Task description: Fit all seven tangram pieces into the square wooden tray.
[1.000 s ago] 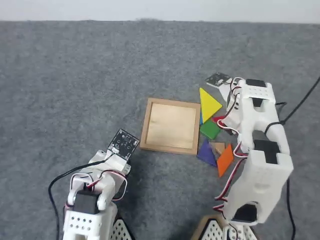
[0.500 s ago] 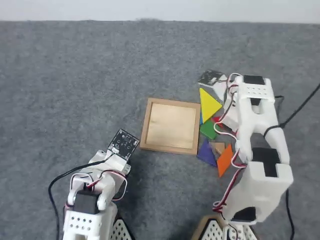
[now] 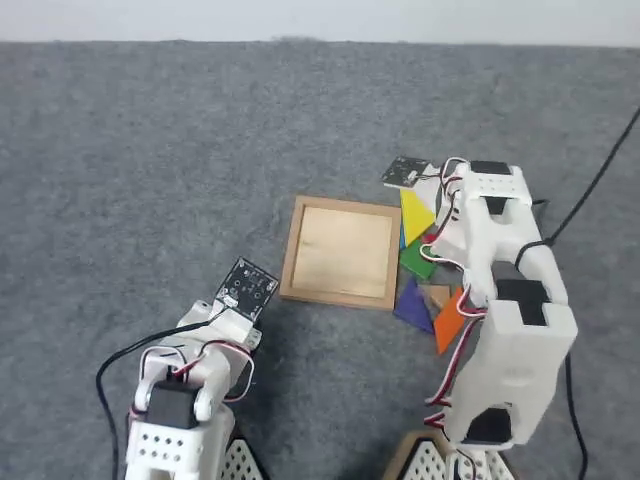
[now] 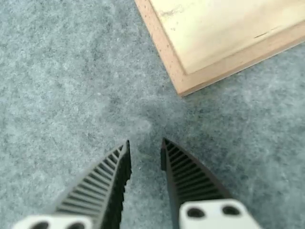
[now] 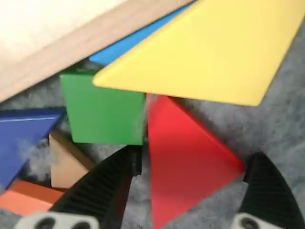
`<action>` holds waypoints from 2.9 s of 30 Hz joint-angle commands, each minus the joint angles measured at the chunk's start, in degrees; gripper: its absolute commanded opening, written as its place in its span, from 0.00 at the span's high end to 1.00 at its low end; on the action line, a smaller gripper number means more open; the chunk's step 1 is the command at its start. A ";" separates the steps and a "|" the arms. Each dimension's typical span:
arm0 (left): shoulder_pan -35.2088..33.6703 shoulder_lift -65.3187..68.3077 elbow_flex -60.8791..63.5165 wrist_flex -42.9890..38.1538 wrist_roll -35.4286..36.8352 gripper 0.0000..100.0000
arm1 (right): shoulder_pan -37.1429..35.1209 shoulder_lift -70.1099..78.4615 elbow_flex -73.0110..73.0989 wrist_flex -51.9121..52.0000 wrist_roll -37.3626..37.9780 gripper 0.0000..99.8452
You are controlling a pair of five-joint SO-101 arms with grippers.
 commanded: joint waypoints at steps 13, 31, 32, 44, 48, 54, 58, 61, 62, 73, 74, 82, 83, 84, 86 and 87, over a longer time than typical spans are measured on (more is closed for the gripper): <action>-0.35 -0.62 -0.66 -0.09 -0.53 0.90 | 2.95 1.63 -4.13 1.45 -0.79 0.86; -0.35 -0.62 -0.66 -0.09 -0.53 0.90 | 2.15 -7.69 -17.67 14.29 -24.09 0.86; -0.35 -0.62 -0.66 -0.09 -0.53 0.90 | 1.63 -8.31 -17.85 14.55 -25.23 0.86; -0.35 -0.62 -0.66 -0.09 -0.53 0.90 | 9.80 -0.75 -15.56 11.30 -32.88 0.78; -0.35 -0.62 -0.66 -0.09 -0.53 0.90 | 9.98 6.55 -15.65 9.54 -33.49 0.78; -0.35 -0.62 -0.66 -0.09 -0.53 0.90 | 6.90 9.89 -15.47 9.89 -33.14 0.78; -0.26 -0.62 -0.66 -0.09 -0.53 0.90 | 4.70 9.36 -14.24 9.89 -33.41 0.78; -0.35 -0.62 -0.66 -0.09 -0.53 0.90 | 4.00 8.22 -13.19 9.80 -33.49 0.78; -0.35 -0.62 -0.66 -0.09 -0.53 0.90 | 4.26 7.25 -13.19 9.80 -33.58 0.78; -0.35 -0.62 -0.66 -0.09 -0.53 0.90 | 4.09 -17.36 -0.70 6.37 -37.45 0.73; -0.35 -0.62 -0.66 -0.09 -0.53 0.90 | 3.38 -18.24 2.55 4.70 -37.63 0.70; -0.35 -0.62 -0.66 -0.09 -0.53 0.90 | 3.30 -11.38 8.35 -5.05 -37.71 0.64; -0.35 -0.62 -0.66 -0.09 -0.53 0.90 | 3.65 -9.45 6.77 -5.05 -38.07 0.65; -0.35 -0.62 -0.66 -0.09 -0.53 0.90 | 4.18 -7.43 4.92 -4.88 -38.59 0.65; -0.35 -0.62 -0.66 -0.09 -0.53 0.90 | 5.23 -3.03 1.05 -4.53 -38.59 0.66; -0.35 -0.62 -0.66 -0.09 -0.53 0.90 | 5.58 -1.19 -0.70 -4.09 -38.51 0.67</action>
